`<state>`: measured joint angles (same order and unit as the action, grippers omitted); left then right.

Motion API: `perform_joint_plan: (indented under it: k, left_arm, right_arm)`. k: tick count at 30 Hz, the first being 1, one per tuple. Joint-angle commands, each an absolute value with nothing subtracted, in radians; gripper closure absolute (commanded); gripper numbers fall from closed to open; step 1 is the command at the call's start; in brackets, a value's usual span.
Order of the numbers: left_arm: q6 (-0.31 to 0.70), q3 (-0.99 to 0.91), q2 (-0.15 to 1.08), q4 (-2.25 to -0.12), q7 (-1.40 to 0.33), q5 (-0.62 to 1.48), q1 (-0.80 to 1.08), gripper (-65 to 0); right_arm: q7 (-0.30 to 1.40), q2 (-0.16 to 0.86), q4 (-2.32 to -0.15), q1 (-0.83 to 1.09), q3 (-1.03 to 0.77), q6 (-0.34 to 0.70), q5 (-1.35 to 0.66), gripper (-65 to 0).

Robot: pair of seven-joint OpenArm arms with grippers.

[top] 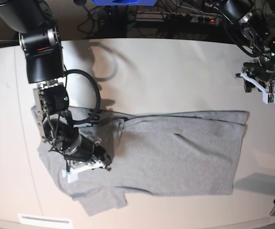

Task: Fold the T-shirt properly
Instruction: 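Grasp the sleeve with the right gripper and drag it across the shirt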

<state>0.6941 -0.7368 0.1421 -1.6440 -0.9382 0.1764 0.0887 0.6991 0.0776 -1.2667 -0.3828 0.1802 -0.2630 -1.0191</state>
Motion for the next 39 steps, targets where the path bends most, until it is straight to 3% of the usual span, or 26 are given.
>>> perform_joint_plan:
  k: [1,8,32,39]
  left_arm:
    - [0.698,-0.739,0.16,-1.662,-0.921,0.183,0.085,-28.9]
    - [0.698,-0.739,0.156,-1.662,-0.921,0.183,0.088,-28.9]
    - [0.698,-0.731,0.157,-1.664,-0.921,0.183,0.108,-28.9]
    - [0.698,-0.731,0.157,-1.664,-0.921,0.182,0.107,-28.9]
  right_arm:
    - [0.677,0.077,-1.273,-0.42,0.179,-0.251,-1.033,-0.3]
    - [0.661,0.073,-1.208,-0.45,0.177,-0.185,-1.033,-0.3]
    - [0.526,0.071,-0.964,-0.624,0.18,-0.176,-1.032,-0.1]
    - [0.486,0.071,-0.829,-0.69,0.18,-0.079,-1.032,-0.1]
